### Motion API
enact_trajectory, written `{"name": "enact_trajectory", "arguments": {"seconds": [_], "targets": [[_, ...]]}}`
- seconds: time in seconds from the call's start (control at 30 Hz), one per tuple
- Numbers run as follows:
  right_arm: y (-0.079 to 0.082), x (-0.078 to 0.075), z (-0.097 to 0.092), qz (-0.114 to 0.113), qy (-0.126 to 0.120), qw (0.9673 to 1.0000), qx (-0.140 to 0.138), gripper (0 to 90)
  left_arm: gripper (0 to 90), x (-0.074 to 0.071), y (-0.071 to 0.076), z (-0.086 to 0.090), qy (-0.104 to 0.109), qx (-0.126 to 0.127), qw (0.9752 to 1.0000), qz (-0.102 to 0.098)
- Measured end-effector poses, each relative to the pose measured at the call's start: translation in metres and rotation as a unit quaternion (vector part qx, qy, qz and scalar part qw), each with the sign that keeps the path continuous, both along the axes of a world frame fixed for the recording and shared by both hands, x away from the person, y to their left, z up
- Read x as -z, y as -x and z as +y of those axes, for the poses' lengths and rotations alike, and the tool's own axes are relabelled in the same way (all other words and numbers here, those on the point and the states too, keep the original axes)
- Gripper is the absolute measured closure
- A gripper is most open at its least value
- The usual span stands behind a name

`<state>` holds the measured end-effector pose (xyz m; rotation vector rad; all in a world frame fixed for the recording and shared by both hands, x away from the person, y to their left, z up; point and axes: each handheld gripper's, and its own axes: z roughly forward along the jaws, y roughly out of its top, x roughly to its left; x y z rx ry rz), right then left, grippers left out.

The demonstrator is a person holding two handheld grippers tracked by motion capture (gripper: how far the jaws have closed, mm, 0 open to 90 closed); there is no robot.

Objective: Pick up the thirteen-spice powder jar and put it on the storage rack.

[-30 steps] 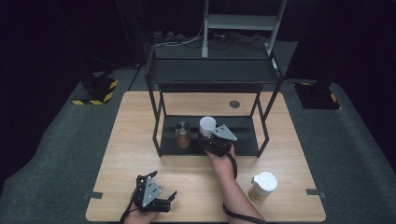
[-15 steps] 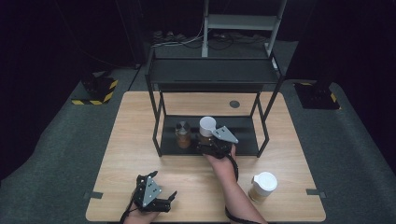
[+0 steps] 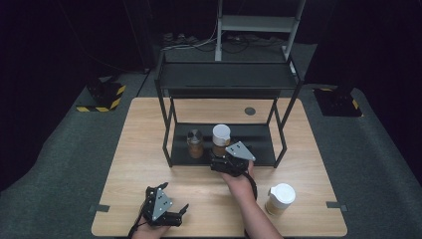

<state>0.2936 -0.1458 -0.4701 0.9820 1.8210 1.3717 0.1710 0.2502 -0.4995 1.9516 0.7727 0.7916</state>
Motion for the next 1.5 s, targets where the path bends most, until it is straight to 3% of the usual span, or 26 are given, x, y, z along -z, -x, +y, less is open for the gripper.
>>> {"name": "enact_trajectory", "arguments": {"seconds": [0.77, 1.03, 1.5], "targets": [[0.050, 0.005, -0.018, -0.019, 0.019, 0.9992, -0.028, 0.0, 1.1, -0.002, -0.001, -0.004, -0.017, 0.008, 0.9998, 0.000], [0.066, 0.011, -0.025, -0.020, 0.024, 0.9988, -0.038, 0.0, 1.1, -0.001, -0.001, -0.003, -0.014, 0.006, 0.9999, 0.000], [0.098, 0.016, -0.035, -0.027, 0.054, 0.9958, -0.069, 0.2, 1.1, -0.002, -0.001, -0.003, -0.017, 0.008, 0.9998, 0.002]]}}
